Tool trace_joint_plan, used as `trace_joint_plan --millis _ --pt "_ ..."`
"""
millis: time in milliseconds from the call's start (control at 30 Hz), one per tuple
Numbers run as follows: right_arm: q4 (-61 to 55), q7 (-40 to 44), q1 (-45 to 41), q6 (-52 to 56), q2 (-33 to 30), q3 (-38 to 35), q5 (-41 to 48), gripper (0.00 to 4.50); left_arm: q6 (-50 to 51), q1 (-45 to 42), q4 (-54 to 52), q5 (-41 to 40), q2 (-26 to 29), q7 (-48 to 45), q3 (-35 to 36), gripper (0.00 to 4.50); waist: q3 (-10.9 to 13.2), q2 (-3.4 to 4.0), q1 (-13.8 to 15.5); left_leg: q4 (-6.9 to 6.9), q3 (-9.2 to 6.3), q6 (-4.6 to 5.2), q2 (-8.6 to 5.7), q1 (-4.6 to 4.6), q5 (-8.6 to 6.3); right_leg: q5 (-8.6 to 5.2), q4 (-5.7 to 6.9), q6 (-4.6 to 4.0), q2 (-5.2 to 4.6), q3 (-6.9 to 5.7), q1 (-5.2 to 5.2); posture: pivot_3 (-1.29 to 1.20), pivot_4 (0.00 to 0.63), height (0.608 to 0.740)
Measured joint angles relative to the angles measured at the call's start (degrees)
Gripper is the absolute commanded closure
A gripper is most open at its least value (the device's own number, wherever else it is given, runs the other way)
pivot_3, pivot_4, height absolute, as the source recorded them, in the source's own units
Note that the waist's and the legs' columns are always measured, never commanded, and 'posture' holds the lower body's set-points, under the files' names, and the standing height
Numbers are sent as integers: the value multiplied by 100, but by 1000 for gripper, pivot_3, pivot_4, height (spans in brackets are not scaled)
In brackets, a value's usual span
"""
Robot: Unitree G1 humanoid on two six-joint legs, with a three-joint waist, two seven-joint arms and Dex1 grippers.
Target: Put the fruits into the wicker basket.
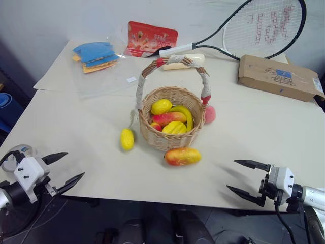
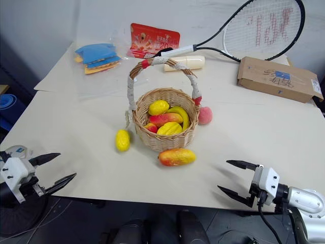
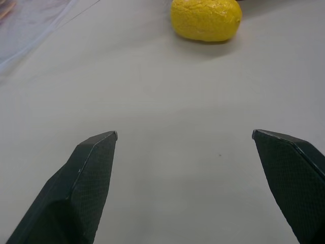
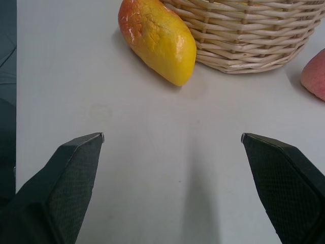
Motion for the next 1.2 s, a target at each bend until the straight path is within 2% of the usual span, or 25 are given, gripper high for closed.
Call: trace_joint_plan --millis 500,600,767,833,967,1067,1200 --pt "32 32 135 -422 219 4 -102 22 458 90 -212 -366 -22 -33 72 0 -1 -2 3 42 0 0 0 1 0 1 35 1 0 -1 7 0 150 740" --pt "31 -197 58 -647 620 5 -127 22 1290 123 -238 -618 224 -8 124 0 -2 -4 -7 46 0 0 2 2 0 0 47 0 3 -1 7 0 150 740" --pt "-530 -288 53 -81 665 80 412 22 2844 -52 -520 -1444 464 248 272 0 1 2 -1 48 -2 -1 2 4 1 0 50 1 1 -2 6 0 150 740" --pt "-1020 -388 -20 233 670 156 761 22 3704 -287 -769 -1916 671 550 284 0 1 1 -1 51 -7 -3 2 3 2 1 56 1 0 -4 6 0 150 740" --pt "-2235 -564 -555 459 683 465 989 22 5506 -1864 -1210 -3248 929 1755 76 0 1 3 17 54 -14 -11 -2 1 22 3 64 5 -18 -32 8 0 150 740" --pt "-2641 -656 -687 556 684 608 978 22 5922 -2454 -1541 -3340 785 2379 -439 0 0 2 16 44 -17 -14 -10 -2 20 2 58 9 -20 -35 8 0 150 740" --pt "-2646 -879 -734 765 752 808 842 22 6305 -3251 -1505 -3168 165 3212 -1432 0 0 -5 4 54 -18 -14 -13 -10 20 3 57 11 -20 -39 6 0 150 740"
